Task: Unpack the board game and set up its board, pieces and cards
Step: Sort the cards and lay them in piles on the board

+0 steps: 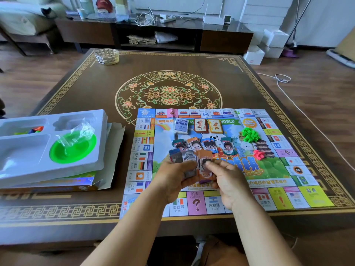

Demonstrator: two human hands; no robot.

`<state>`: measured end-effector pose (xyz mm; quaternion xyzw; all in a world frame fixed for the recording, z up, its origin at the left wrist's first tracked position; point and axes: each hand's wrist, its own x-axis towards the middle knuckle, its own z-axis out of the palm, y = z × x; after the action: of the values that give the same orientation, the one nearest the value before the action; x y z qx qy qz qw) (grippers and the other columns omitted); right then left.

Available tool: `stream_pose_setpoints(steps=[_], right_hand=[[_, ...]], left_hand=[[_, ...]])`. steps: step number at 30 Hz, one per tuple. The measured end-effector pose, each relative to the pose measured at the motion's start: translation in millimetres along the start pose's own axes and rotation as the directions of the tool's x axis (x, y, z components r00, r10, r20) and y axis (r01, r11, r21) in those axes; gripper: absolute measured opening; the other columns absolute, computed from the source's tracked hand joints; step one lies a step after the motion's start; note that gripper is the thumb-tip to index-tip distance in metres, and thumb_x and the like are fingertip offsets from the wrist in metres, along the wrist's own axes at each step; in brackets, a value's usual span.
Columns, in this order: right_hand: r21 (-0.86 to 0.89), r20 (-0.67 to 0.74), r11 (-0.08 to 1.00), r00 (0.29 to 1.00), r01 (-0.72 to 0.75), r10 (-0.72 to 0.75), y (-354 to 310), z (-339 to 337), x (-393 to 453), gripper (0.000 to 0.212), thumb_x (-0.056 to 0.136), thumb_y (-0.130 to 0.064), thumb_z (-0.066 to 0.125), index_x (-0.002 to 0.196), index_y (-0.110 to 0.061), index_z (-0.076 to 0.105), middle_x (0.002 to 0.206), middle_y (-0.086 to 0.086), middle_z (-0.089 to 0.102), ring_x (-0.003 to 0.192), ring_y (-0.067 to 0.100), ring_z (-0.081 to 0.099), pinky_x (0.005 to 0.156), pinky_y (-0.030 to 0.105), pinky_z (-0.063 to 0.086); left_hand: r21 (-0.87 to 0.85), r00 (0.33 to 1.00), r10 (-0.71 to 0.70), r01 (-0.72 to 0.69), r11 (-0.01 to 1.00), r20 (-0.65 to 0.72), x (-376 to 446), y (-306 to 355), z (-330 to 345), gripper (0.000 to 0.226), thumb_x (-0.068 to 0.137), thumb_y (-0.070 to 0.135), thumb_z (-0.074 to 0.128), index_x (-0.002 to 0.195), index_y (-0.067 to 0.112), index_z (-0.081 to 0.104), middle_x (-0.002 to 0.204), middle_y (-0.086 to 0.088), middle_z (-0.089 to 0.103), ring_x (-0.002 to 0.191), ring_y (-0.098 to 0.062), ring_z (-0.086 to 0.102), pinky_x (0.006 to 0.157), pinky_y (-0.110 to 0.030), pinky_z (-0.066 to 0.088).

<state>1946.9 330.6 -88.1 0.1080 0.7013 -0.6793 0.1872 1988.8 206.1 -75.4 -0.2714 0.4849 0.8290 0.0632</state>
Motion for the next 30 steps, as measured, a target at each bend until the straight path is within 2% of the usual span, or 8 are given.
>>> stream_pose_setpoints(steps=[3, 7, 12, 19, 24, 27, 30], right_hand=[[-0.023, 0.017, 1.0, 1.0, 0.021, -0.021, -2, 1, -3, 0.015, 0.085, -0.013, 0.066, 0.071, -0.017, 0.065, 0.063, -0.006, 0.067, 0.057, 0.008, 0.057, 0.05, 0.019, 0.037], [-0.02, 0.03, 1.0, 0.999, 0.023, -0.022, -1, 1, -3, 0.015, 0.085, -0.013, 0.066, 0.071, -0.017, 0.064, 0.056, -0.009, 0.065, 0.052, 0.005, 0.056, 0.045, 0.018, 0.036], [-0.007, 0.022, 1.0, 1.0, 0.005, -0.005, 1, 0, 0, 0.011, 0.085, -0.014, 0.067, 0.075, -0.017, 0.064, 0.064, -0.004, 0.065, 0.056, 0.009, 0.055, 0.048, 0.023, 0.035], [0.013, -0.012, 1.0, 1.0, -0.014, 0.014, 2, -2, 4, 0.007, 0.083, -0.015, 0.069, 0.078, -0.017, 0.066, 0.071, -0.001, 0.067, 0.061, 0.013, 0.056, 0.048, 0.024, 0.035], [-0.017, 0.0, 1.0, 1.0, -0.014, 0.014, 4, -1, 5, 0.004, 0.083, -0.018, 0.07, 0.08, -0.017, 0.067, 0.072, -0.001, 0.067, 0.065, 0.014, 0.055, 0.049, 0.025, 0.035], [0.003, -0.024, 1.0, 0.999, -0.022, 0.022, 4, -2, 8, 0.004, 0.082, -0.018, 0.07, 0.08, -0.016, 0.067, 0.071, -0.001, 0.066, 0.063, 0.014, 0.054, 0.049, 0.025, 0.035], [-0.002, -0.014, 1.0, 1.0, -0.015, 0.015, 2, -1, 6, 0.005, 0.083, -0.017, 0.069, 0.079, -0.016, 0.066, 0.069, -0.002, 0.066, 0.06, 0.012, 0.054, 0.049, 0.025, 0.035]], left_hand=[[0.024, 0.999, 0.024, -0.024, 0.999, -0.033, 1, -1, 1, 0.014, 0.084, -0.001, 0.064, 0.096, 0.008, 0.064, 0.071, -0.006, 0.071, 0.056, -0.014, 0.066, 0.048, -0.021, 0.052], [0.054, 0.995, 0.046, -0.041, 0.998, -0.091, 3, -3, -1, 0.017, 0.081, 0.001, 0.068, 0.097, 0.006, 0.063, 0.087, -0.016, 0.069, 0.071, -0.023, 0.064, 0.051, -0.022, 0.054], [0.079, 0.994, 0.051, -0.043, 0.996, -0.102, 5, -4, -3, 0.029, 0.079, 0.005, 0.072, 0.106, 0.004, 0.061, 0.102, -0.023, 0.07, 0.082, -0.029, 0.065, 0.055, -0.024, 0.055], [0.028, 0.998, 0.016, -0.014, 1.0, -0.06, 3, -1, -2, 0.026, 0.084, 0.006, 0.067, 0.109, 0.002, 0.06, 0.086, -0.013, 0.068, 0.07, -0.02, 0.064, 0.055, -0.023, 0.055], [-0.005, 1.0, 0.005, -0.005, 1.0, -0.009, -1, 2, 1, 0.01, 0.091, -0.001, 0.053, 0.094, 0.006, 0.059, 0.065, -0.006, 0.069, 0.053, -0.013, 0.066, 0.051, -0.023, 0.054], [0.006, 1.0, 0.005, -0.005, 1.0, -0.019, -1, 3, 1, 0.01, 0.091, -0.001, 0.05, 0.09, 0.005, 0.058, 0.068, -0.008, 0.067, 0.06, -0.018, 0.066, 0.054, -0.026, 0.056], [0.039, 1.0, 0.002, -0.002, 0.999, -0.018, 1, 2, 1, 0.006, 0.089, 0.001, 0.057, 0.084, 0.004, 0.059, 0.058, -0.005, 0.064, 0.057, -0.017, 0.064, 0.057, -0.026, 0.057]])
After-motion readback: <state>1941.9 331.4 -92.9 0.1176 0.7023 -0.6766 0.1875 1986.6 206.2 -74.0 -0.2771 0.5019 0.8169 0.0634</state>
